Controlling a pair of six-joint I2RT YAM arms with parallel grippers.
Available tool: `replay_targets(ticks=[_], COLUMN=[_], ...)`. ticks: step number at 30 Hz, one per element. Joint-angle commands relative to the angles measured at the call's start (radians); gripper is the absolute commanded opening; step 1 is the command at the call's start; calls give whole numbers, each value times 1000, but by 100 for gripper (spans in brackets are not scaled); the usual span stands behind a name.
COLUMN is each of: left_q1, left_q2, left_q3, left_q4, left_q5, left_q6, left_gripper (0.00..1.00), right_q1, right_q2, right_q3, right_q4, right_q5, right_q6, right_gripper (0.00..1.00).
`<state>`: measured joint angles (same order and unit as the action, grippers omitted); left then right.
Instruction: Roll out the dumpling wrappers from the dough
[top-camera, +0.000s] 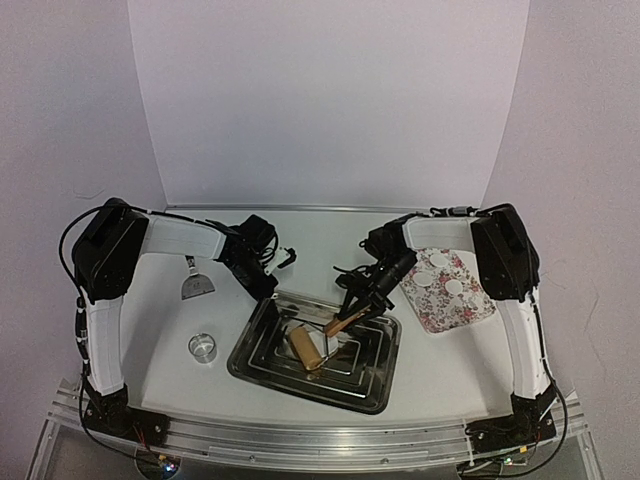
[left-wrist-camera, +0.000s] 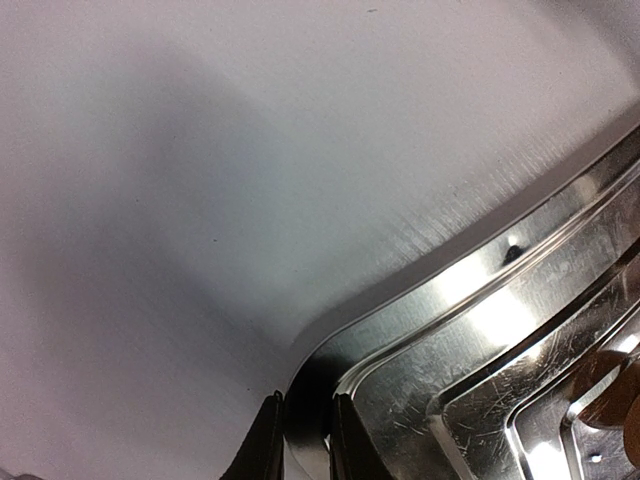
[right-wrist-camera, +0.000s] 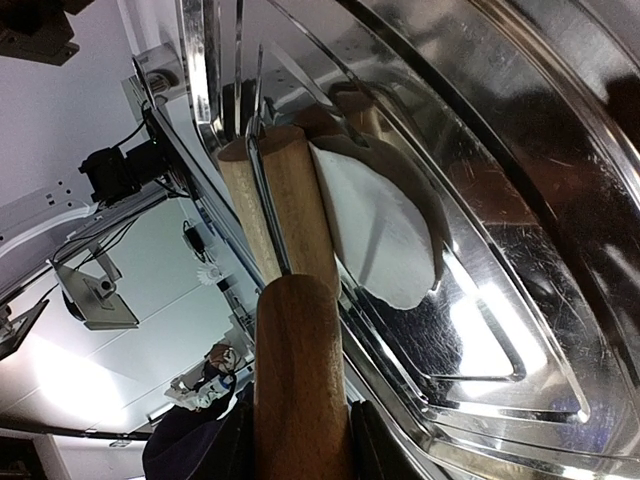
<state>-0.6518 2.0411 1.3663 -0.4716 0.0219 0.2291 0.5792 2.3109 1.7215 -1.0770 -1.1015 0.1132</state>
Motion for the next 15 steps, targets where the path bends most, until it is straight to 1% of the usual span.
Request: replay_targets(ticks=[1, 10, 15], left_q1=[1, 1, 1], left_q2=[16, 20, 22], left_q3=[-27, -28, -20], left_q4=[-92, -90, -92], left_q5=[-76, -75, -74], left_q6=[18, 23, 25], left_gripper=[0, 0, 0], right_q1=[36, 43, 76], right_q2=[139, 144, 146], right_q3=[-65, -44, 52], right_q4=[-34, -34, -45], right_q5=[634, 634, 607], right_q6=[96, 101, 89], right_gripper=[0, 0, 0])
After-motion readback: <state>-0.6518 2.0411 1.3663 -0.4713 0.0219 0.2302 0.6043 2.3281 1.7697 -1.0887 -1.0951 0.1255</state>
